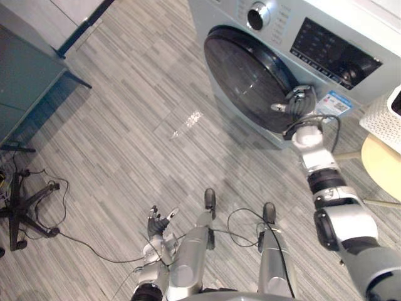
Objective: Pick up the laundry basket with both hands and put the clothes into the washing machine.
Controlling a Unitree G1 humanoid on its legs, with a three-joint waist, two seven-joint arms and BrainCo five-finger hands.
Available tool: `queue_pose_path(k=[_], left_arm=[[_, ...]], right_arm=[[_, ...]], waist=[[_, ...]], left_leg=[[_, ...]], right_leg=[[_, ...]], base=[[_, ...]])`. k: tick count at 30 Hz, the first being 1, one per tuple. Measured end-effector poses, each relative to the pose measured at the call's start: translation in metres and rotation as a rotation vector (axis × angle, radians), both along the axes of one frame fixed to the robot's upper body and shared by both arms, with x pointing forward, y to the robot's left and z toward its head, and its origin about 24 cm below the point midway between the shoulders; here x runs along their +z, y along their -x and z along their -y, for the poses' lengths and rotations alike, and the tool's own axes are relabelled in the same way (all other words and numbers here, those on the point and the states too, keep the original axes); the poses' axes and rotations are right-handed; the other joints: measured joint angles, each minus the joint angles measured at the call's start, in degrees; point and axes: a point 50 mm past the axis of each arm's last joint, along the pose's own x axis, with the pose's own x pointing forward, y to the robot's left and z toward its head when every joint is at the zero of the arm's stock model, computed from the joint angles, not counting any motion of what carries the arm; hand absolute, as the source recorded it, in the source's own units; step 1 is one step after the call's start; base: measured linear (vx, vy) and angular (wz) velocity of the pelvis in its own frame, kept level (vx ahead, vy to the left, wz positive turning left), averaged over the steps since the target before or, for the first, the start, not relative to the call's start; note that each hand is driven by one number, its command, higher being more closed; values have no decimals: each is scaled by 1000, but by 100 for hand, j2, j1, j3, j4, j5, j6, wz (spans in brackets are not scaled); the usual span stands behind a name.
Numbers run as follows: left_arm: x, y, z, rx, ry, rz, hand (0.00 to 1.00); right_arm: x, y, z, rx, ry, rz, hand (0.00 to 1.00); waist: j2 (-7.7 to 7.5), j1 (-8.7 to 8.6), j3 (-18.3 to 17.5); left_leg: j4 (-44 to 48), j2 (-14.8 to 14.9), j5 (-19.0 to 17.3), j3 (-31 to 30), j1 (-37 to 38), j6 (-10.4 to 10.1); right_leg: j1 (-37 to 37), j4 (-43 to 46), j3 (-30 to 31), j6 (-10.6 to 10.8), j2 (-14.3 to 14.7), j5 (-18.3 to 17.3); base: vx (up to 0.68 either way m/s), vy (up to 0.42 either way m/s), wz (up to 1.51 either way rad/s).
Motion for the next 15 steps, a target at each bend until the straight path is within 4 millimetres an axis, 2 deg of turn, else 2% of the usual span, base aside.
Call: queue_pose_path(k=[4,6,10,11,15], left_arm=[[4,-4,7,-50,16,32,0],[3,-2,10,-86,28,32,0],[-3,7,14,-123,55,13,0],[-4,8,17,-144,64,12,0],[-4,8,25,-198,80,16,0]], right_arm=[[44,-7,-1,166,-84,36,0],[67,-7,-1,288,-174,55,0],[64,-7,-4,424,-270,11,0],[66,-6,-8,477,-306,14,0],[57,-6,-17,577,-332,-40,0]], waist=[[151,6,74],[203,149,99],[202,153,99],[203,153,98],[203,173,98]], left_leg=[[-149,-7,21,160,-88,-31],[-216,10,57,223,-95,-83],[-275,41,183,220,-112,-181],[-299,62,369,220,-109,-141],[-299,45,500,215,-62,-1]], right_leg=[[-142,41,-114,47,-93,45],[-225,128,-145,21,-108,24],[-248,207,-223,30,-107,-14],[-297,306,-228,37,-93,-65],[-330,529,-259,20,-115,-218]], base=[[-78,1,17],[-39,-32,10],[39,-38,6],[71,-53,3],[102,-75,5]])
